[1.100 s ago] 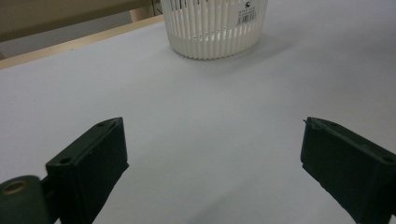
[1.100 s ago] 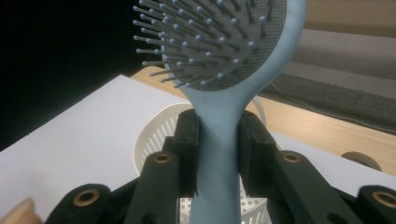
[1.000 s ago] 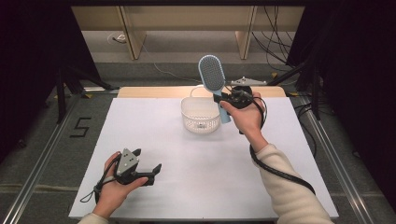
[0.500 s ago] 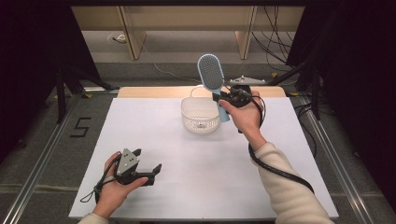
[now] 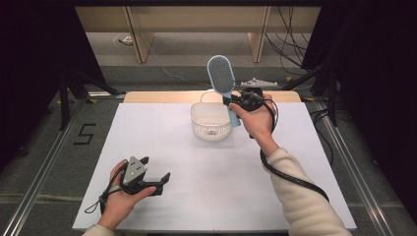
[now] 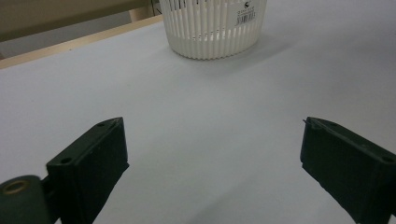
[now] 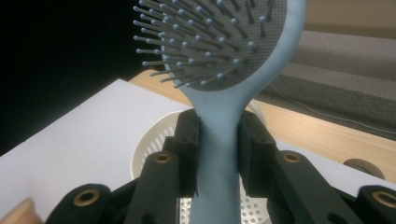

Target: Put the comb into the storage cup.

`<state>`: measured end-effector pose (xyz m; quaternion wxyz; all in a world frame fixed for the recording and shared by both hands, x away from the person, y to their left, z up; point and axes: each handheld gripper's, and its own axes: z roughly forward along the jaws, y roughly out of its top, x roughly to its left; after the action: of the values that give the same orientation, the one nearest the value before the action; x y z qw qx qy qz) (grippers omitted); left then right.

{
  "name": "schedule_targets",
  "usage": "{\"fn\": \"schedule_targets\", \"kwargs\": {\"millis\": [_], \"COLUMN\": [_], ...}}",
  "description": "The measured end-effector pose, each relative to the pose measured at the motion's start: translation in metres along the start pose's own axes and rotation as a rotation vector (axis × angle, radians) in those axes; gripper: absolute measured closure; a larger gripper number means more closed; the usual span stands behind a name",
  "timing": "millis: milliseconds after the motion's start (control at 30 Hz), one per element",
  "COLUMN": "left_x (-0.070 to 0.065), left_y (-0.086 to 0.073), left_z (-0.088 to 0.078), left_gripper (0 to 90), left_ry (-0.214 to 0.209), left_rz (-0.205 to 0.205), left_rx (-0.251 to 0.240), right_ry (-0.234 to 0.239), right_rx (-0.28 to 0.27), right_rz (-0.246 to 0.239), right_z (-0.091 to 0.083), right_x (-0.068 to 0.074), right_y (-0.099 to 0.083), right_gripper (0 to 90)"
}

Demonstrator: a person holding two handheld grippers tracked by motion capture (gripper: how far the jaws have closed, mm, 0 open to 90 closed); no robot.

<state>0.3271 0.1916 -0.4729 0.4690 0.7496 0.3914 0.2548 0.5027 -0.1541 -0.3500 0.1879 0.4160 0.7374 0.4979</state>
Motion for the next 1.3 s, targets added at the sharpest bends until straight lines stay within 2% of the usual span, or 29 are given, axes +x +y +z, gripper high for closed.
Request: {"fn": "schedule_targets", "kwargs": {"millis": [1300], "left_x": [0.0], "left_y": [0.0], "left_z": [0.0], "left_gripper": [6.8], "left_ry": [-0.002], "left_rz": [-0.003], "left_rx": [-0.002], "right_ry": [-0.002], "right_rx": [0.011], "right_rz": [-0.007], "right_z": [0.013], "right_x": [0.003], "right_y": [0.009], "right_gripper": [72.3]}}
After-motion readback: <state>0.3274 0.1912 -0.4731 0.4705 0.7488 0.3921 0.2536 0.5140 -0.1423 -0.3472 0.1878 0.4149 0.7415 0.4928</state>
